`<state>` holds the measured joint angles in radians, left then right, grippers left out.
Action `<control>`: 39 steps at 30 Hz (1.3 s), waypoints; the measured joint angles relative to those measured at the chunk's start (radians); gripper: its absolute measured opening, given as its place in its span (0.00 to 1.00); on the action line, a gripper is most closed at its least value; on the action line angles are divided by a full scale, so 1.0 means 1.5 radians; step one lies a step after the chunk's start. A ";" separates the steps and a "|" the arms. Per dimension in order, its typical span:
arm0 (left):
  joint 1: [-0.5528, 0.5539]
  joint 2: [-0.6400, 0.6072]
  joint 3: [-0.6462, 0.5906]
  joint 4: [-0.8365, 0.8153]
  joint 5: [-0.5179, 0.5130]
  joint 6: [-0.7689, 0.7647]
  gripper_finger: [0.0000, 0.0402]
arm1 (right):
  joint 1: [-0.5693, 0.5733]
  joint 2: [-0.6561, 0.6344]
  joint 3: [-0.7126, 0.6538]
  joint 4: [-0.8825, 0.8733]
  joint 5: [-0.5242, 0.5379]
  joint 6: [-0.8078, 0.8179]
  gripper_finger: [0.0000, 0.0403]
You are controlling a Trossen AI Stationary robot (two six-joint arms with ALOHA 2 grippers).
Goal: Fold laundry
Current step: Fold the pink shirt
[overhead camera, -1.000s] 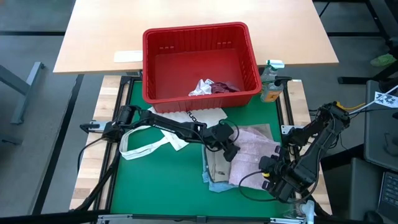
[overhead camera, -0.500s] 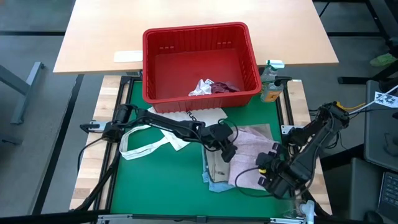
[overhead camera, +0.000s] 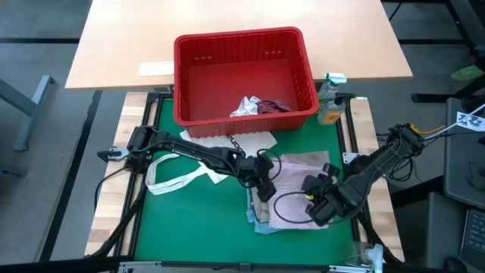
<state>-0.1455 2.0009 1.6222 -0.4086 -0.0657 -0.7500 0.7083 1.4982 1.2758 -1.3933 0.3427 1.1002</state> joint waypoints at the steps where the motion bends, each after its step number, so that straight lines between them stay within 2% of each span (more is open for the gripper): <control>1: -0.001 0.003 0.000 -0.006 -0.005 0.000 0.03 | -0.008 0.000 0.000 0.001 0.001 -0.006 0.38; 6: -0.006 0.013 0.000 -0.032 -0.045 0.001 0.07 | -0.037 0.000 0.000 0.004 0.003 -0.030 0.38; 10: -0.005 0.017 0.000 -0.045 -0.050 0.000 0.12 | -0.051 0.000 -0.006 0.005 0.004 -0.041 0.38; 16: 0.007 0.012 0.000 -0.049 -0.003 0.000 0.19 | -0.055 -0.001 -0.009 -0.014 -0.016 -0.041 0.38; 22: 0.014 -0.024 0.000 -0.054 -0.009 0.001 0.21 | -0.054 -0.003 -0.006 -0.046 -0.034 -0.041 0.38; 30: 0.015 -0.045 -0.001 -0.081 -0.016 0.001 0.21 | -0.053 -0.005 0.037 -0.116 -0.017 -0.041 0.38; 33: 0.015 -0.047 -0.001 -0.061 -0.035 0.001 0.21 | -0.053 -0.014 0.042 -0.115 0.031 -0.050 0.38; 36: 0.015 -0.046 -0.001 -0.009 -0.088 0.023 0.21 | -0.056 -0.020 0.028 -0.120 0.074 -0.057 0.38; 39: 0.011 -0.029 -0.001 0.024 -0.134 0.054 0.21 | -0.067 -0.025 -0.008 -0.114 0.086 -0.054 0.38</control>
<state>-0.1290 1.9574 1.6207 -0.3725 -0.2672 -0.6684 0.6073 1.4606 1.2644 -1.5650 0.4718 1.0189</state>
